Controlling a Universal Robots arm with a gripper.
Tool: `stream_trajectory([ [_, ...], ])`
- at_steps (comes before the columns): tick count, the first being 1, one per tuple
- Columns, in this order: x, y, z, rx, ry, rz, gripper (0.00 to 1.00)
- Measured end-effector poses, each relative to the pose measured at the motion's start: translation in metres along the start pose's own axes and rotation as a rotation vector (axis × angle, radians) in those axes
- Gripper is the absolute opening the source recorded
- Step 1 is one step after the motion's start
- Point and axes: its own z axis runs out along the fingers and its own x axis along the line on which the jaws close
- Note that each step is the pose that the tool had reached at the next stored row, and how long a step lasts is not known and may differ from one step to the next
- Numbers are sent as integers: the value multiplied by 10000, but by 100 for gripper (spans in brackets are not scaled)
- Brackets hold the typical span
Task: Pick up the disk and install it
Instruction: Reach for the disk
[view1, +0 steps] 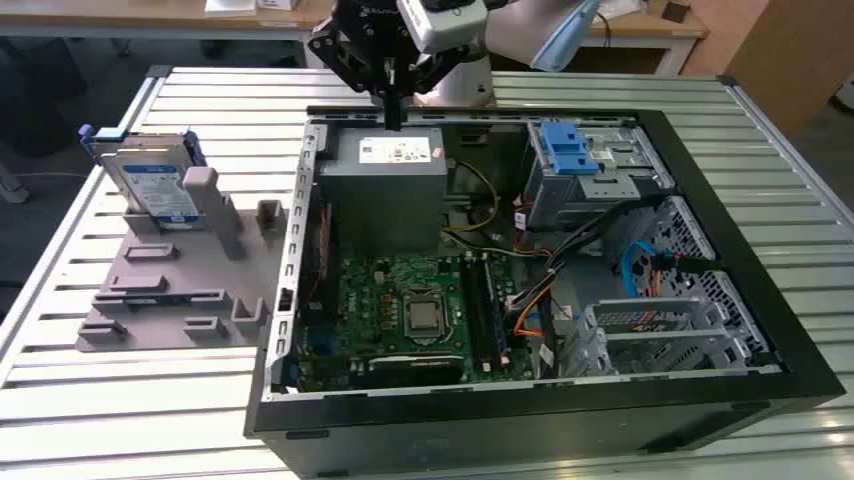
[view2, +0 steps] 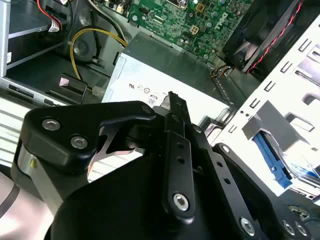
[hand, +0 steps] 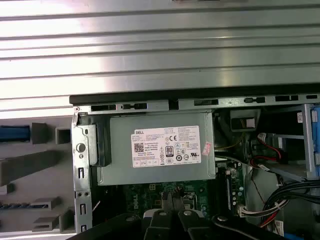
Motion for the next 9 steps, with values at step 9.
stream_trajectory([
  [9,1,0,0,0,0,-1,11],
])
